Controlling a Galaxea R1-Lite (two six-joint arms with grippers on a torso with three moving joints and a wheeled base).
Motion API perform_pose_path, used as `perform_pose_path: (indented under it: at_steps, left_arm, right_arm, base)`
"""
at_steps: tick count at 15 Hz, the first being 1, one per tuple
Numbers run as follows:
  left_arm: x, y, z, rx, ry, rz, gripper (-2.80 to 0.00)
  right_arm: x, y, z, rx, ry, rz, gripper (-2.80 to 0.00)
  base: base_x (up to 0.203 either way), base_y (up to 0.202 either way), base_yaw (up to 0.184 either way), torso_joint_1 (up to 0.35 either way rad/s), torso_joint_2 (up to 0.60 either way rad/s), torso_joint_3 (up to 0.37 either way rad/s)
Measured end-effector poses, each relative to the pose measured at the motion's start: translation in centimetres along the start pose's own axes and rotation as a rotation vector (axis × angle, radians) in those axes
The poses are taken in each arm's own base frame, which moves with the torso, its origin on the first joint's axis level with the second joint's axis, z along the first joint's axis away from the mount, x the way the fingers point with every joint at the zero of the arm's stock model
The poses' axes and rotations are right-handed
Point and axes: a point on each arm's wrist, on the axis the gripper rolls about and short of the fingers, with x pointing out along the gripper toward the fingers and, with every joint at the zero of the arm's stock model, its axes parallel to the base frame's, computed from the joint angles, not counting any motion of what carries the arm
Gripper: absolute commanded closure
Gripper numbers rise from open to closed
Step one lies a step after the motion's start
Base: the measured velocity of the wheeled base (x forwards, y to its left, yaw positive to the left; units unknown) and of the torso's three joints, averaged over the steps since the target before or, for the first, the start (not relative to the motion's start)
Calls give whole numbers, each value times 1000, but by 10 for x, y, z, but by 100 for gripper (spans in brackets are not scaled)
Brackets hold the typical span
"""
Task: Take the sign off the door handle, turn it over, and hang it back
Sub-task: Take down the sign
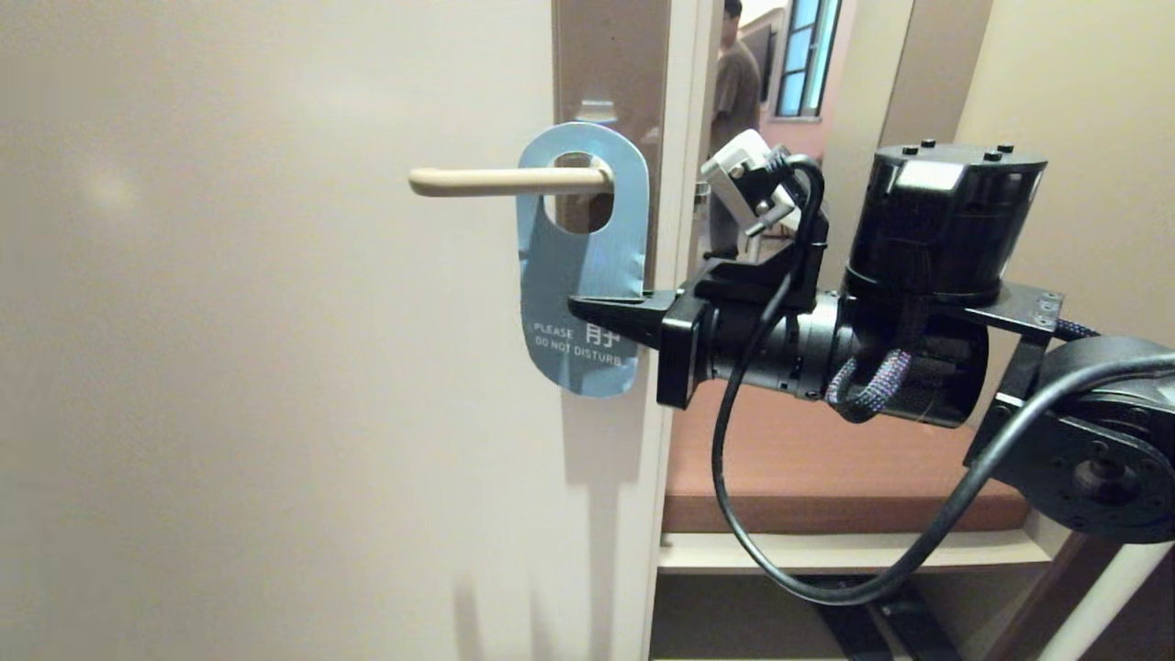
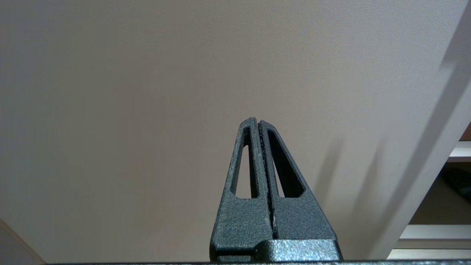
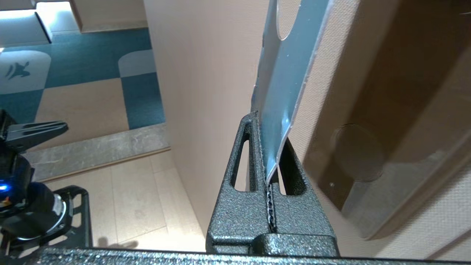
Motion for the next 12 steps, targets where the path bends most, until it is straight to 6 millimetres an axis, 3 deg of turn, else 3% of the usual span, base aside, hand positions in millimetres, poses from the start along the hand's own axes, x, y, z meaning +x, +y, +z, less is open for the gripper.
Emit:
perform_pose_path:
  at_steps: [12]
  left_arm:
    - [0,0,0,0,0,0,0]
  right_arm:
    - [8,40,3,84,-36,-219,0]
  base:
    - [0,0,0,0,0,0]
